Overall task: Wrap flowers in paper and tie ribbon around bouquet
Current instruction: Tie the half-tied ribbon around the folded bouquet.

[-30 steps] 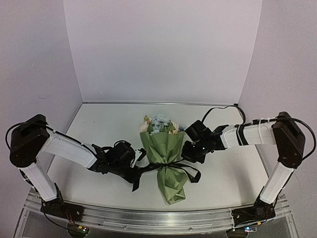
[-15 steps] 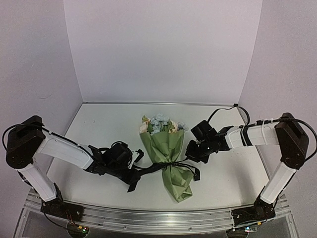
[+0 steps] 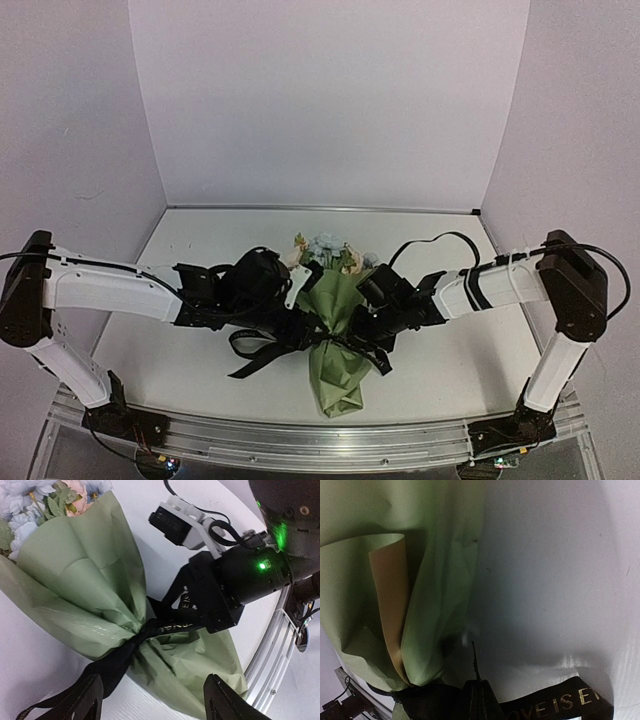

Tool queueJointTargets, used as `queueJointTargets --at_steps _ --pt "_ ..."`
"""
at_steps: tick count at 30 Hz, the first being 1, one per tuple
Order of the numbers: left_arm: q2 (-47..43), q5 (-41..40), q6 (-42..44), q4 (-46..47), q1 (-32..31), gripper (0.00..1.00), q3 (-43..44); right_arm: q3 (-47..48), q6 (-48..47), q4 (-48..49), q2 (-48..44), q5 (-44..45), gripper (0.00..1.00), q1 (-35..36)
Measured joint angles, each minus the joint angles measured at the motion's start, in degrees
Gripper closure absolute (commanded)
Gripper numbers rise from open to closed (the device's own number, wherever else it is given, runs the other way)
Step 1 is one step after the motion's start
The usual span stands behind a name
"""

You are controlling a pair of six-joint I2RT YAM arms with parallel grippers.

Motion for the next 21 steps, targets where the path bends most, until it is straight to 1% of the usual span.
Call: queueJointTargets --at_steps 5,9,12,14,16,20,21 --pt "4.05 -0.27 0.72 -3.37 -3.32 0.25 0.69 0.00 1.75 1.53 0.22 -2.22 1.00 0.34" --pt "6.93 -2.61 0.73 -5.94 -3.61 0.23 0.84 0.00 2.36 2.28 0.22 -3.27 1.00 0.32" --pt "8.80 -4.58 0.77 -6.83 -3.61 0.24 2.47 0.00 2.56 2.47 0.22 -3.80 1.00 0.34" --pt "9.52 -5.42 0.81 -6.76 -3.61 0.29 3.40 0.00 2.64 2.49 0.22 -4.04 1.00 0.32" --pt "9.86 -5.55 0.97 -6.73 -3.61 0.36 3.87 0.00 2.68 2.48 0.22 -4.18 1.00 0.32" --pt "10.16 -5.00 1.28 -6.72 -3.54 0.60 3.99 0.00 2.66 2.48 0.22 -4.24 1.00 0.32" --pt "10.18 -4.94 1.06 -6.72 -3.54 0.65 3.99 0.00 2.66 2.48 0.22 -4.24 1.00 0.32"
